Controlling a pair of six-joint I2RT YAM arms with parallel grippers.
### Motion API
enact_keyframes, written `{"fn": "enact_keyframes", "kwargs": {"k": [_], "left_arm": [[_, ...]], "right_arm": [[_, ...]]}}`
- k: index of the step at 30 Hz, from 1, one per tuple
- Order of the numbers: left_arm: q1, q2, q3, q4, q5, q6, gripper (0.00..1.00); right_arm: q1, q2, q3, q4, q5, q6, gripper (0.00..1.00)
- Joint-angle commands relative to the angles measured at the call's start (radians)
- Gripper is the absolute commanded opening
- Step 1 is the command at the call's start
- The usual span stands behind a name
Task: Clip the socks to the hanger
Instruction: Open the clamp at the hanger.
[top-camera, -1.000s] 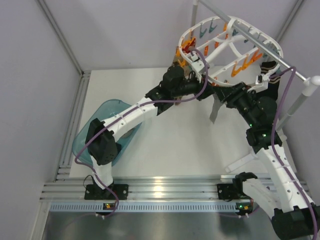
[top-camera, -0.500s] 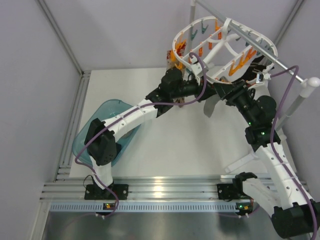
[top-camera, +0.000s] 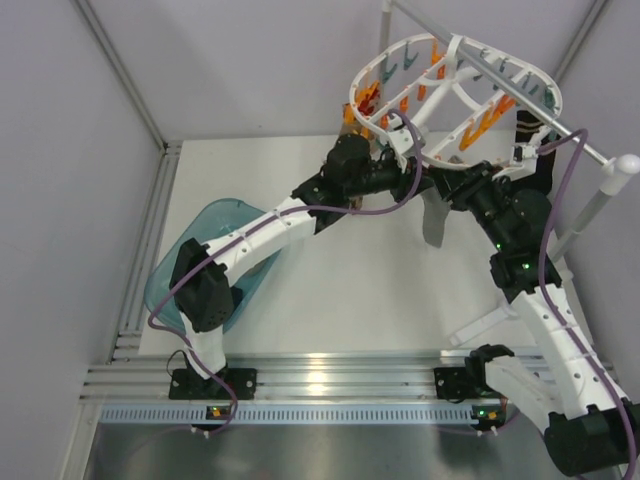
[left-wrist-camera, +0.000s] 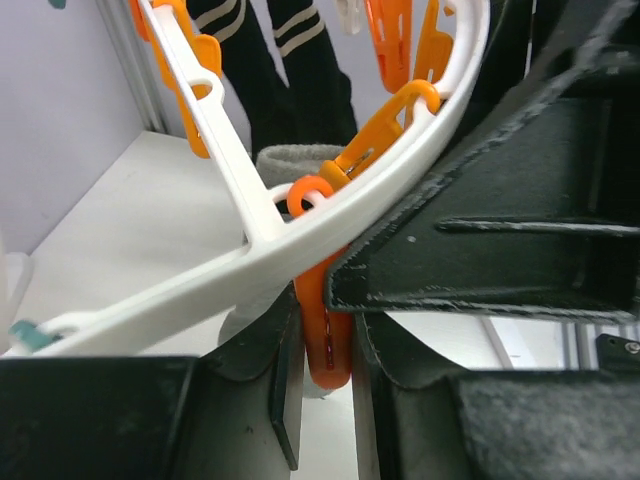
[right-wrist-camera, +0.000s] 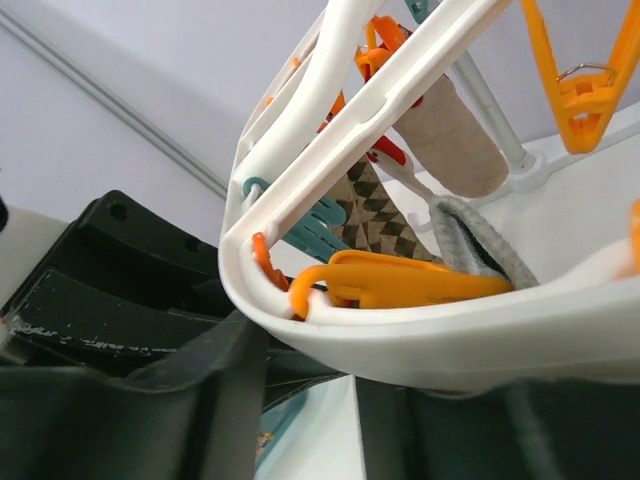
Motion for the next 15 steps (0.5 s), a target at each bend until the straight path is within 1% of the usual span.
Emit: {"fn": "enact_keyframes", "kwargs": {"k": [1,3,4,6,7,8,9,11,12,15], "left_arm": [[-0.094,-0.052,0.027,-0.091,0.140,0.108,0.13],[-0.096,-0.057,0.021,-0.098,0.133,0.113,0.17],[-0.096,-0.059,0.017,-0.106,0.130,0.113,0.19],[-0.097,-0.066,0.007,-0.108,0.107,0.110,0.23],[-0.096,-0.072,-0.006,-0.109,0.100,0.110,0.24],[-0.096,-0.075,-0.011,-0.111,0.091,0.111,0.25],[-0.096,-0.083,-0.019,-0.109,0.072,0.110,0.30],[-0.096,-0.088,-0.026,-0.115,0.060,0.111,0.33],[-0.096,-0.094,-0.031,-0.115,0.043,0.113,0.36],[-0.094,-0.105,-0.039,-0.115,0.025,0.111,0.40]], "right_arm": [[0.009,0.039,0.051,0.032,0.072,-0.029,0.28],[0.006,0.038,0.051,0.038,0.067,-0.025,0.20],[0.007,0.037,0.046,0.044,0.063,-0.023,0.14],[0.007,0.031,0.043,0.050,0.055,-0.014,0.08],[0.007,0.030,0.043,0.051,0.052,-0.009,0.04],[0.009,0.027,0.043,0.053,0.049,-0.006,0.02],[0.006,0.027,0.043,0.058,0.037,0.000,0.01],[0.007,0.025,0.037,0.077,0.025,0.018,0.00],[0.007,0.025,0.035,0.082,0.012,0.026,0.00],[0.006,0.025,0.038,0.097,-0.002,0.043,0.00]]}}
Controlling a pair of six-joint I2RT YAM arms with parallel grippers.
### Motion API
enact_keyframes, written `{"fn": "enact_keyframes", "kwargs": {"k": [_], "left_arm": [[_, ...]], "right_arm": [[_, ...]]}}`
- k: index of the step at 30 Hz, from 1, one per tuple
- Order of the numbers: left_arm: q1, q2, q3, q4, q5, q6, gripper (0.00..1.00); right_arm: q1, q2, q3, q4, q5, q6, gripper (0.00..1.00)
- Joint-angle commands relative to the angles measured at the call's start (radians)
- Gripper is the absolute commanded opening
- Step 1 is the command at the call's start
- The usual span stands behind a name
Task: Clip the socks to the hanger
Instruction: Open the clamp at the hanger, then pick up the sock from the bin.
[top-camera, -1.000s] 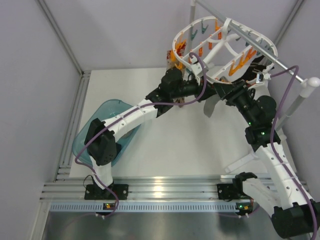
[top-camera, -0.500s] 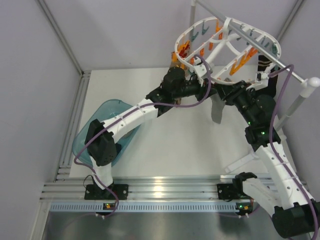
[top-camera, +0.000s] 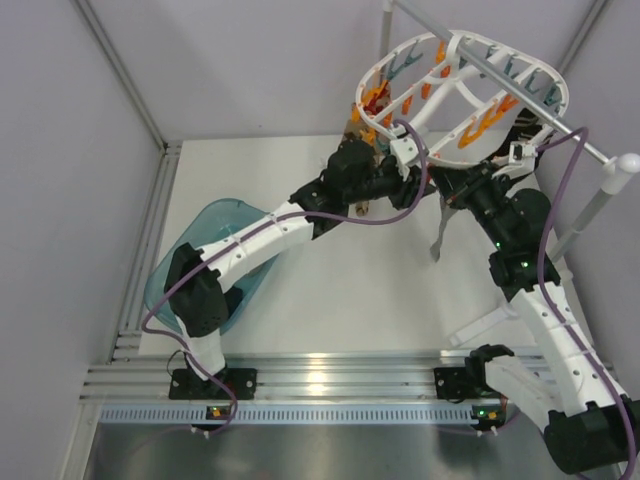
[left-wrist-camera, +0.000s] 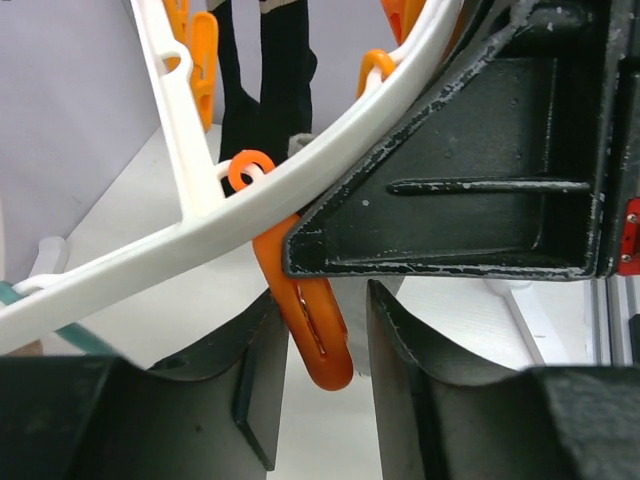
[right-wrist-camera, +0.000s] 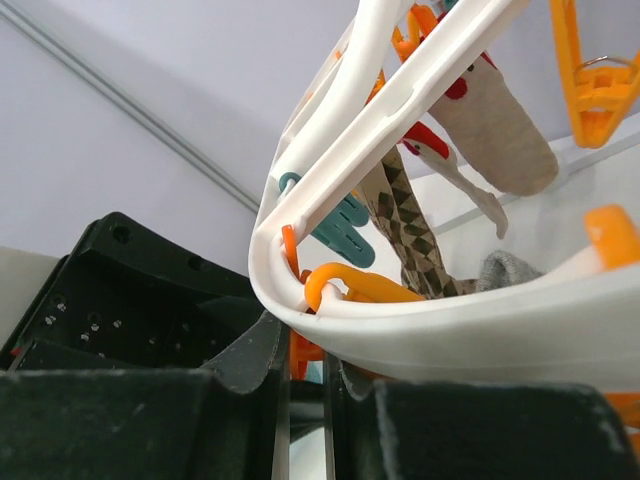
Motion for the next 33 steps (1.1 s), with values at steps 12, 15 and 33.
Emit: {"fn": "enact_keyframes", "kwargs": {"k": [12,15,33], "left_arm": [[0.077,-0.224,-0.131,-0.254,0.174,-0.143,0.62],[0.138,-0.373,-0.263,-0.250,0.191,-0.166,0.64],[1.036,-0.566,-0.499,-0.872,-0.006,-0.095,0.61]], "right_arm": [[-0.009,0.016,0.045,0.067,0.011,0.019,0.00],[-0.009,0.010,0.043,0.065,0.011,0.019,0.00],[-0.028,-0.012,0.049,0.013,-0.004,-0.024,0.00]]}}
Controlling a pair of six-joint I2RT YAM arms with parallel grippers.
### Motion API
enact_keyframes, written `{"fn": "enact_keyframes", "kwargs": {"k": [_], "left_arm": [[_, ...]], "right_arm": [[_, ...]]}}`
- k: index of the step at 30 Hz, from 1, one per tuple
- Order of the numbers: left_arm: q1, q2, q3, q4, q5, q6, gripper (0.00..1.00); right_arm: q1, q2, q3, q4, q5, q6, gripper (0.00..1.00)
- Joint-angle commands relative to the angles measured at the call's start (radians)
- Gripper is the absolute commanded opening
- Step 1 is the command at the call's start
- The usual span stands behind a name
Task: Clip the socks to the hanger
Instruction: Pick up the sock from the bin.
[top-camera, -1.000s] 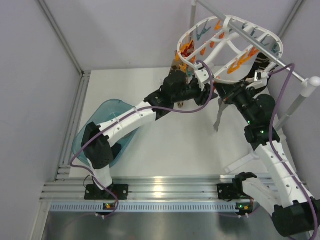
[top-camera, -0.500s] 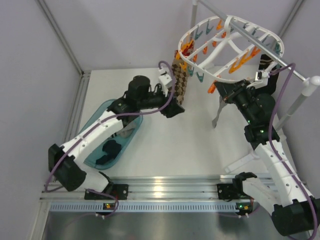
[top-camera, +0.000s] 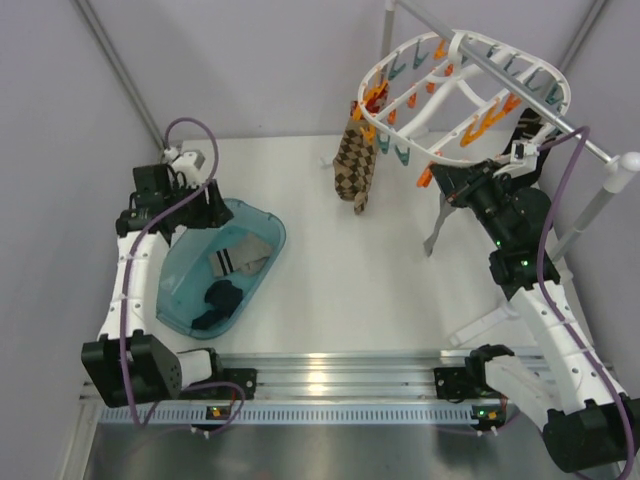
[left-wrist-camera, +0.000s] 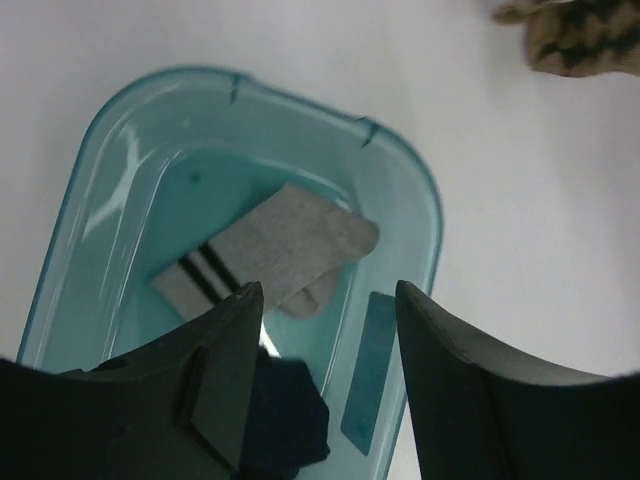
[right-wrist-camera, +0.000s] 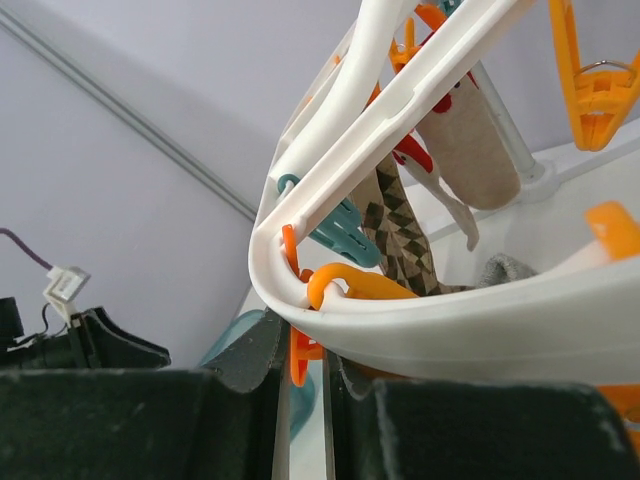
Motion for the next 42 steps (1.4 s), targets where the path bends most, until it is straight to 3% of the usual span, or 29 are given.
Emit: {"fn": "enact_keyframes", "kwargs": {"k": [1,2,6,10,14,32,37,42], "left_arm": [[0.053,0.027,-0.008,-0.147,-0.159,-0.137,0.59],[0.053,0.021,-0.027,-0.146,-0.279,-0.265,0.57],[0.053,0.009,-0.143,-0.085,-0.480,-0.436,0.54],[0.053,0.087,-0.157,-0.104,-0.515,-0.589,0.44],[0.051,0.148,-0.215,-0.079,-0.514,-0.689,0.41],[-0.006,0.366,-0.183,0.064,-0.626,-0.883,0.47],[-0.006,0.432,-0.182,0.081,-0.658,-0.892,0.51],[-0.007,0.507,-0.147,0.080,-0.692,-0.868,0.48]], "right_arm": [[-0.010,-0.018,0.049,-0.008,-0.002,-0.021,0.00],[-0.008,-0.017,0.047,-0.009,-0.001,-0.024,0.00],[-0.010,-0.013,0.044,-0.007,-0.001,-0.022,0.00],[-0.010,-0.009,0.043,-0.010,0.001,-0.030,0.00],[-0.010,-0.012,0.041,-0.013,0.002,-0.036,0.00],[-0.015,-0.015,0.030,-0.024,0.005,-0.058,0.00],[-0.018,-0.017,0.032,-0.028,0.008,-0.064,0.00],[-0.018,-0.020,0.026,-0.033,0.010,-0.070,0.00]]}}
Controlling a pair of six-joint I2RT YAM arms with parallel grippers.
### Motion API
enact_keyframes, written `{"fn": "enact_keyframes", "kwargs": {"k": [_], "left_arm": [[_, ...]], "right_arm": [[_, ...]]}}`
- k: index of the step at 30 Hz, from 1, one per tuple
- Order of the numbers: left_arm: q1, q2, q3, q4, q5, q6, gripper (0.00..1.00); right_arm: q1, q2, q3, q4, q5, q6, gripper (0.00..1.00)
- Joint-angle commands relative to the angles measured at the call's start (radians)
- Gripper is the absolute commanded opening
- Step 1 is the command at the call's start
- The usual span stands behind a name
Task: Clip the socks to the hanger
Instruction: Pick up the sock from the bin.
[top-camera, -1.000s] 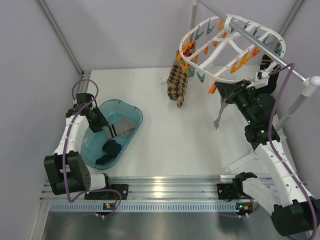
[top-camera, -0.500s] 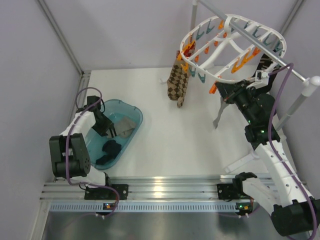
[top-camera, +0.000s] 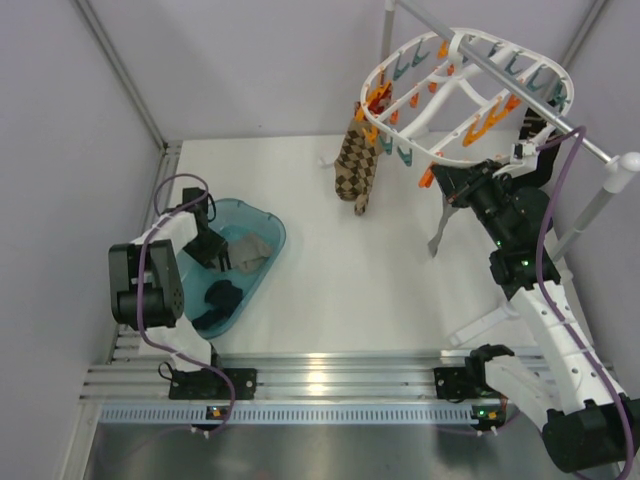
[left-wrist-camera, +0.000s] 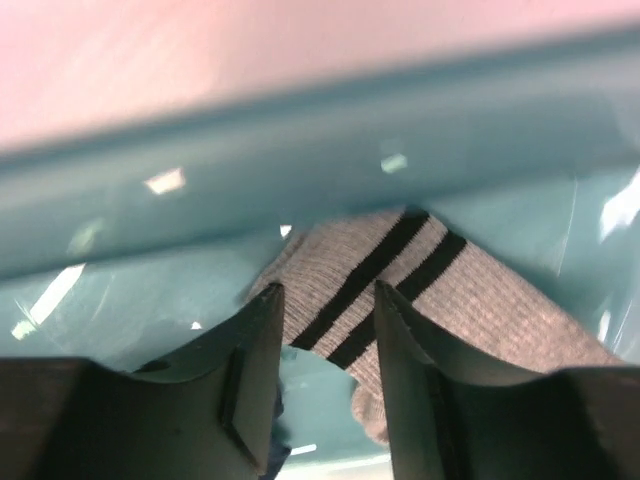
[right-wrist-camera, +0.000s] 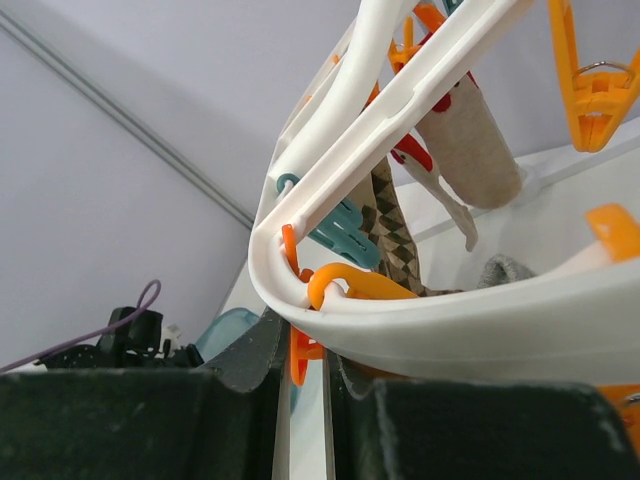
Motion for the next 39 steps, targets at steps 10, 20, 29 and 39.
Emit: {"fn": "enact_keyframes", "kwargs": {"k": [10,20,29,39], "left_arm": [[-0.006,0.103,0.067,0.003,-0.090,0.109,0.06],[-0.095,-0.228,0.104,0.066,-0.163,0.420,0.00],[-0.158,-0.492,0.162,0.265,0.199,0.957,0.00],[-0.236,-0.564,0.217,0.397,1.154,1.397,0.00]], "right_arm": [[-0.016,-0.035,0.015,-0.021,0.015,-0.032,0.00],[-0.019,-0.047,0.010,-0.020,0.006,-0.041,0.00],[-0.019,-0.050,0.006,-0.004,-0.002,-0.035,0.00],[-0.019,-0.039,0.006,0.020,-0.022,-0.018,0.00]]}}
